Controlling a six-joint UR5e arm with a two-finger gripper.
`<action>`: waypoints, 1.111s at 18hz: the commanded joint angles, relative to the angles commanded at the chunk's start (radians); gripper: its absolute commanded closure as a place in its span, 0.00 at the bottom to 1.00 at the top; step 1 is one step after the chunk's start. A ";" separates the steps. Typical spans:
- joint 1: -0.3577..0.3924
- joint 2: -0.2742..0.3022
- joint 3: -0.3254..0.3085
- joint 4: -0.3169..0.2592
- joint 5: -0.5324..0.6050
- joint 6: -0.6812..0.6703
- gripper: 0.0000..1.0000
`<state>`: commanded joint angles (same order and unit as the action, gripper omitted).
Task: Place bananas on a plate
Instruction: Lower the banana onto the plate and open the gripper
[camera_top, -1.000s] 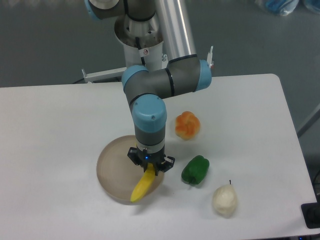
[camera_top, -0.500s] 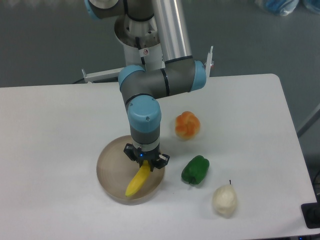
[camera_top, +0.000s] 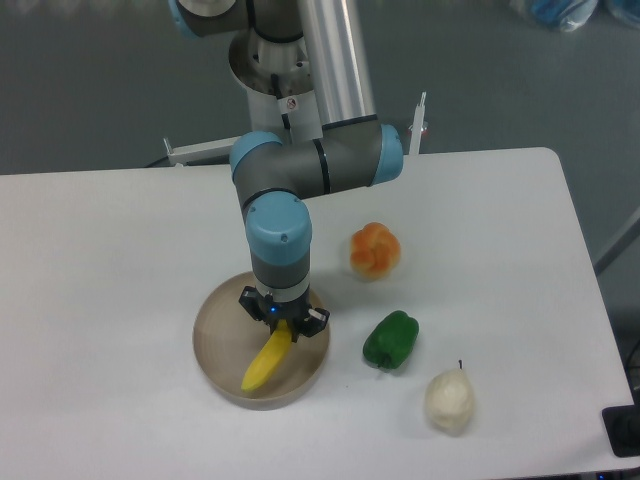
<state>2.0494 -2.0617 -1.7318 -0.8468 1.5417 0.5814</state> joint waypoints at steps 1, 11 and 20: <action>0.000 -0.006 0.000 -0.002 0.000 0.002 0.74; -0.002 -0.029 0.005 0.000 0.002 0.002 0.73; -0.002 -0.028 0.011 0.000 0.003 0.002 0.42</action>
<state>2.0479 -2.0893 -1.7211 -0.8468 1.5447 0.5829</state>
